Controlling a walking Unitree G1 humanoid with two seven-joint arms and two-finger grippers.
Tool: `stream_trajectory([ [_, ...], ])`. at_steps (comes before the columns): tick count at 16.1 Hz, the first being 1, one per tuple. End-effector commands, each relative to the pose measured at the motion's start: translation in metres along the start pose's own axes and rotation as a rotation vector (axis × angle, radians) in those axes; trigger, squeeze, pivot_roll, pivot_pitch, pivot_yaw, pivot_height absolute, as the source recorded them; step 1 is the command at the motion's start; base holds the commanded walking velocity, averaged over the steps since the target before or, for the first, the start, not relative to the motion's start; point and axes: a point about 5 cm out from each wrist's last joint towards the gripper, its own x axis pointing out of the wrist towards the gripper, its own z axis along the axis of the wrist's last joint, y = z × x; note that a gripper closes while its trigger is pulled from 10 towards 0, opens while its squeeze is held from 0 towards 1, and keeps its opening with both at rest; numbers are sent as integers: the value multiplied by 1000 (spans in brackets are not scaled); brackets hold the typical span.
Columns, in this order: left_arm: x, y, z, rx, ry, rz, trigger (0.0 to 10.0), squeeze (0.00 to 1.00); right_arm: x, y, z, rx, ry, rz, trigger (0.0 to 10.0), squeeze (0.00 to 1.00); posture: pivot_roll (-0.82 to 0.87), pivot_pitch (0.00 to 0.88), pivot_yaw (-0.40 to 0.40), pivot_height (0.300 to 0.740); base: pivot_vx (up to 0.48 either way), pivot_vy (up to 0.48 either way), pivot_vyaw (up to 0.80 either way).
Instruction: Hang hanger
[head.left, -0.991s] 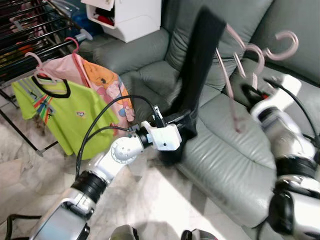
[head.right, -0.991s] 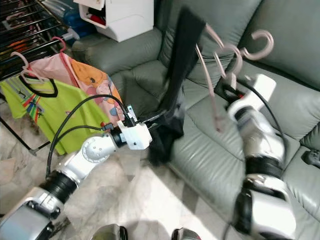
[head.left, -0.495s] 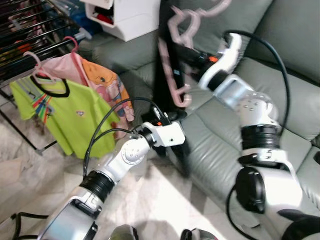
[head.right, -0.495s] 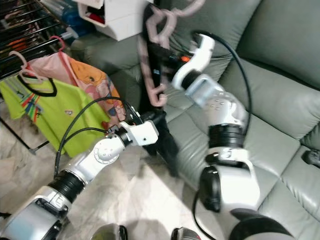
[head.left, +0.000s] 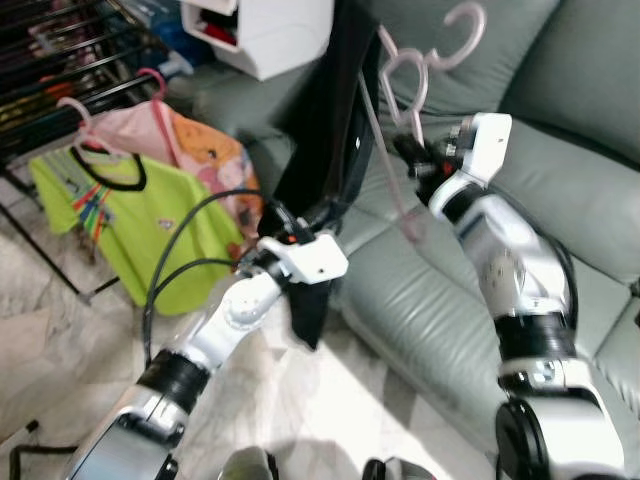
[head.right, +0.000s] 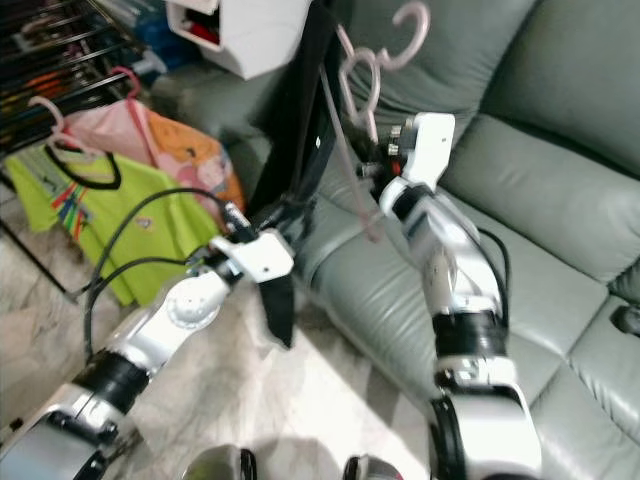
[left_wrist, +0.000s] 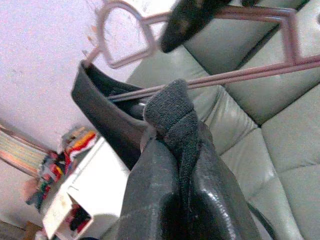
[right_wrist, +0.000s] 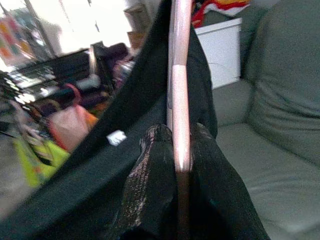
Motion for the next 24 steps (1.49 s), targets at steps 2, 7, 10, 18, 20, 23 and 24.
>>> stream_trajectory([
  [2,-10,20,3,59,-5,146,10000,0,-12,-13,6,-109,-84,-149,10000,0,-60,23,12,740,0,0,0],
  [7,-23,9,23,-30,-81,120,10000,0,-19,-57,2,0,-109,-437,10000,0,-48,27,5,740,0,0,0],
  [10,-31,-8,35,-84,-119,26,10000,0,2,-60,16,246,-183,-491,10000,0,-41,27,-2,740,0,0,0],
  [18,-42,-71,4,-288,117,-332,10000,0,41,22,93,789,-463,213,10000,0,-47,24,2,740,0,0,0],
  [20,-41,-78,0,-332,151,-369,10000,0,33,41,107,777,-488,392,10000,0,-56,26,7,740,0,0,0],
  [23,-38,-76,-1,-325,147,-360,10000,0,32,44,103,552,-440,369,10000,0,-59,23,12,740,0,0,0],
  [24,-38,-75,-1,-309,141,-351,10000,0,31,44,97,411,-394,371,10000,0,-54,22,10,740,0,0,0],
])
